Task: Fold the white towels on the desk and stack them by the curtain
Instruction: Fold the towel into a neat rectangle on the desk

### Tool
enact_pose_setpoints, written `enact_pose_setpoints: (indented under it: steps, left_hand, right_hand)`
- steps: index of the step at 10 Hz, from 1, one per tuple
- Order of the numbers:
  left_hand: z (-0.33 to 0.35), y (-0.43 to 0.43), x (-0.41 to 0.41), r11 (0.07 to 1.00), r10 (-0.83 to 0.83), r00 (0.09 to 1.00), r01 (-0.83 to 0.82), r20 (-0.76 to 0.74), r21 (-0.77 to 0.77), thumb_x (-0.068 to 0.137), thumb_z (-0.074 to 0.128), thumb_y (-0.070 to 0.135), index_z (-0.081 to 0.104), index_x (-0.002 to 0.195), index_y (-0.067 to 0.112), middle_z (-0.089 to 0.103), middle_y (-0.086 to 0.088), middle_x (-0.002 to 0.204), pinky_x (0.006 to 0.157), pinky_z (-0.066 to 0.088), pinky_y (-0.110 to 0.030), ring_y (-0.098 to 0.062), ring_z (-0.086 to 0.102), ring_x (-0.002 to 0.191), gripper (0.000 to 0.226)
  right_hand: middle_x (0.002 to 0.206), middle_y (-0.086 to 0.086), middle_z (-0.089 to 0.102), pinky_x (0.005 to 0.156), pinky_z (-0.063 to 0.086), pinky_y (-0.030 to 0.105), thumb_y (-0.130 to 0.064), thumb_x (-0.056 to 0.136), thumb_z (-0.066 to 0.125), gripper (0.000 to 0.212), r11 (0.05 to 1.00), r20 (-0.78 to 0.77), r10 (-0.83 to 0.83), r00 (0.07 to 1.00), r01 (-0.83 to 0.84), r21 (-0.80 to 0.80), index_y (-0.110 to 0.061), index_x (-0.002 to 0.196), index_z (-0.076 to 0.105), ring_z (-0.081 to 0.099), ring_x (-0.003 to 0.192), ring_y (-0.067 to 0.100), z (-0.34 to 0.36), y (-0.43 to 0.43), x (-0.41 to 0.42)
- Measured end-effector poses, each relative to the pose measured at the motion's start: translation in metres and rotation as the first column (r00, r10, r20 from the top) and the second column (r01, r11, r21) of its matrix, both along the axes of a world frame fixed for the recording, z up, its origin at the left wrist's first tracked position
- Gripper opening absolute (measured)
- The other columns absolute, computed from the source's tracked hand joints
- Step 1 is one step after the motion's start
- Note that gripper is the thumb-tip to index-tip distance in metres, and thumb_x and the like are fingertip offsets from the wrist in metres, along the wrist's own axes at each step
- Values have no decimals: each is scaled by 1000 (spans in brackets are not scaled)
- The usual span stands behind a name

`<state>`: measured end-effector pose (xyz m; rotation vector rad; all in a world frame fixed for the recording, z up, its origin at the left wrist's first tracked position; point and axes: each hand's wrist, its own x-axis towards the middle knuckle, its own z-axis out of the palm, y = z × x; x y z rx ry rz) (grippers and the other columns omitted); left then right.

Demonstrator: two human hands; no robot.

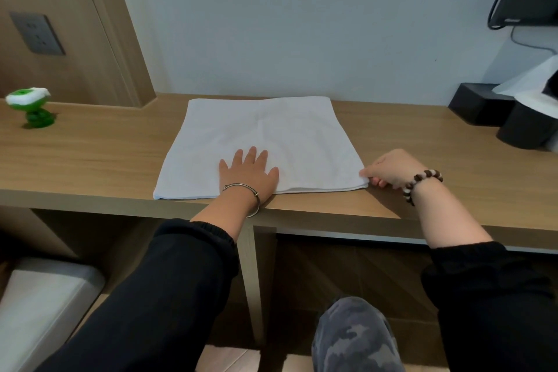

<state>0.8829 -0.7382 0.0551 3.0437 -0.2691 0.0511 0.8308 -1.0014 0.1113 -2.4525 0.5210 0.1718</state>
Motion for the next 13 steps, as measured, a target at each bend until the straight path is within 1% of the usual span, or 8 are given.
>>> enact_pose_setpoints:
  steps: [4,7,8,9,10,11,12,13]
  left_hand:
    - [0,0,0,1000,-2,1000,2,-2,-5,96,11,49,7,151,31,1,5,160,115,4,-53,-22,0,147,58]
    - [-1,1,1,1000,-11,1000,11,4,-7,96,11,49,8,151,30,2,4,160,115,6,-53,-23,1,147,58]
    - [-3,2,1,1000,-14,1000,14,6,-10,96,11,49,9,151,31,3,4,160,115,6,-53,-23,2,147,58]
    - [-1,2,1,1000,-24,1000,24,4,-10,97,13,48,12,151,30,5,2,160,115,7,-53,-23,4,147,57]
    - [4,4,-2,988,-107,990,116,89,-104,98,29,41,29,147,26,19,-3,157,115,18,-49,-24,17,144,51]
    - [14,11,-10,881,-316,932,359,179,-309,93,54,36,52,133,25,42,-2,145,106,28,-31,-19,35,132,41]
    - [22,11,-21,833,-475,858,510,193,-216,89,61,40,66,115,24,58,3,122,87,35,-22,-14,49,113,31]
    - [31,5,-26,835,-514,836,539,193,-111,93,55,32,72,104,22,64,4,109,80,44,-27,-16,55,101,22]
  right_hand:
    - [64,5,57,53,35,25,-18,79,64,19,1000,-4,-2,1000,2,-21,-7,64,61,47,58,19,0,4,-3]
    - [55,3,33,59,31,30,-17,81,57,34,995,132,28,991,-15,-103,-14,54,38,35,57,21,-20,6,1]
    - [56,3,39,53,33,28,-22,85,53,31,983,200,-20,980,55,-173,-14,57,42,39,53,22,-30,10,5]
    - [66,4,50,51,37,27,-30,90,48,23,964,243,-58,968,117,-238,-10,79,46,48,56,22,-35,20,9]
    - [92,9,59,65,49,35,-33,94,42,25,919,268,-43,962,143,-366,-10,105,42,58,80,27,-38,31,8]
    - [120,14,52,78,45,40,-29,97,33,30,883,246,-12,969,126,-452,-9,118,42,52,107,31,-41,36,8]
    - [128,16,47,89,46,45,-24,98,28,32,877,194,13,981,82,-473,-8,123,42,46,115,33,-40,36,9]
    - [129,16,45,92,45,47,-22,98,27,33,877,160,25,987,55,-477,-9,125,42,45,116,33,-38,36,10]
